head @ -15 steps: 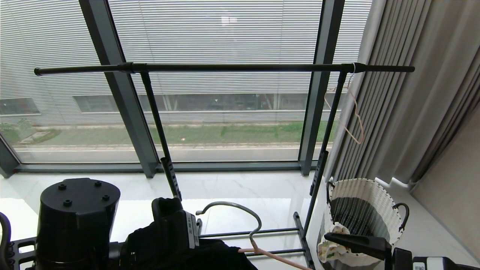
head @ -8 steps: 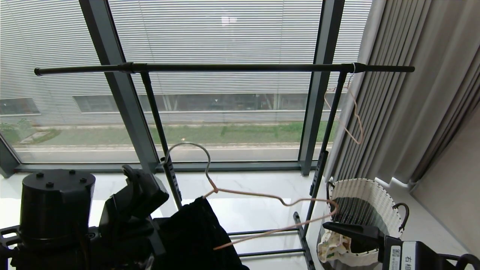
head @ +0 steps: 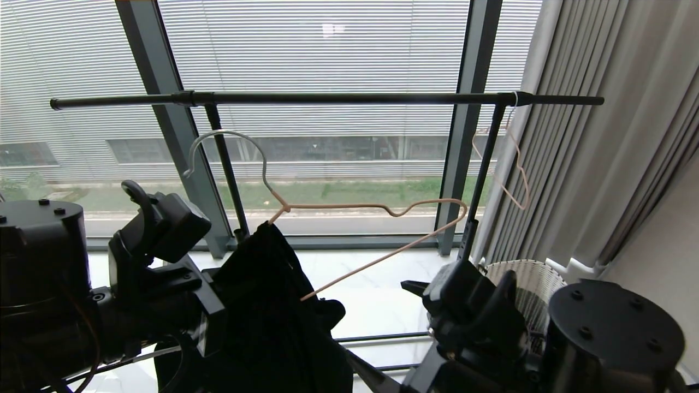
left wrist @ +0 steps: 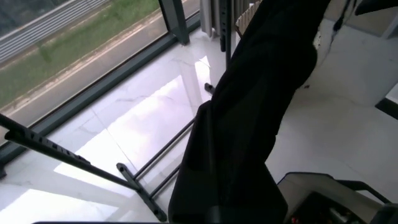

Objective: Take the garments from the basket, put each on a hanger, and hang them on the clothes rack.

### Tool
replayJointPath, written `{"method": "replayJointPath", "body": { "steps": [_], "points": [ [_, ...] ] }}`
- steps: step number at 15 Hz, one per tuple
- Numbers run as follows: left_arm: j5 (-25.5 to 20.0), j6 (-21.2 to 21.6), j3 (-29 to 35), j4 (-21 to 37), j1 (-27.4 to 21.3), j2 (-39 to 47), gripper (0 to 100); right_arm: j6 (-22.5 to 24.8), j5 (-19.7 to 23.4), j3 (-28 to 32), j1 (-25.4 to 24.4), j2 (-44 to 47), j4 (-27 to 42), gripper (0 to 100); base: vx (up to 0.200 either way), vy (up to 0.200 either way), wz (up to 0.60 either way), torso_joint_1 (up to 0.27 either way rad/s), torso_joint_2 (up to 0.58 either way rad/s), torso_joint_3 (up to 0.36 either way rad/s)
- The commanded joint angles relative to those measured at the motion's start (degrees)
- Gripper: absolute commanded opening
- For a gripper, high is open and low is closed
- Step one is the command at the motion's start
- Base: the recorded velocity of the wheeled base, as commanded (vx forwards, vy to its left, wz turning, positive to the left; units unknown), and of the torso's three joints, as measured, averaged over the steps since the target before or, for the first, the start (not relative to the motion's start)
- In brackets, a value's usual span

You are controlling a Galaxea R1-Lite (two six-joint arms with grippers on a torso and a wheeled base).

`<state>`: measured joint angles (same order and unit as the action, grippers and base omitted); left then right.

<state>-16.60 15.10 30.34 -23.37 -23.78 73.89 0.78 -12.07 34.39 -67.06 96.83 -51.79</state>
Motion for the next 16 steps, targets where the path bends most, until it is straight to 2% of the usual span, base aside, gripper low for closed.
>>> {"method": "replayJointPath", "body": {
  "steps": [1, 3, 12, 14, 16],
  "points": [
    [0.0, 0.0, 0.3, 0.0, 0.1, -1.3, 0, -4.1, -3.8, 8.8, 1.4, 11.0, -0.4, 100, 0.000, 0.000, 0.00, 0.000, 0.00, 0.000],
    [0.1, 0.0, 0.6, 0.0, 0.0, -1.6, 0, -4.4, -7.4, 12.1, 2.4, 14.8, -0.4, 100, 0.000, 0.000, 0.00, 0.000, 0.00, 0.000],
    [0.0, 0.1, 1.6, 0.0, -0.4, -2.2, 0, -4.5, -8.6, 12.2, 2.7, 17.7, -0.9, 100, 0.000, 0.000, 0.00, 0.000, 0.00, 0.000],
    [0.0, 0.2, 1.5, 0.0, -0.5, -2.3, 0, -4.5, -10.3, 12.1, 2.6, 19.0, -0.9, 100, 0.000, 0.000, 0.00, 0.000, 0.00, 0.000],
    [0.1, 0.2, 1.6, 0.0, -0.6, -2.3, 0, -4.4, -13.9, 12.1, 3.1, 21.2, -0.8, 100, 0.000, 0.000, 0.00, 0.000, 0.00, 0.000]
  ]
}}
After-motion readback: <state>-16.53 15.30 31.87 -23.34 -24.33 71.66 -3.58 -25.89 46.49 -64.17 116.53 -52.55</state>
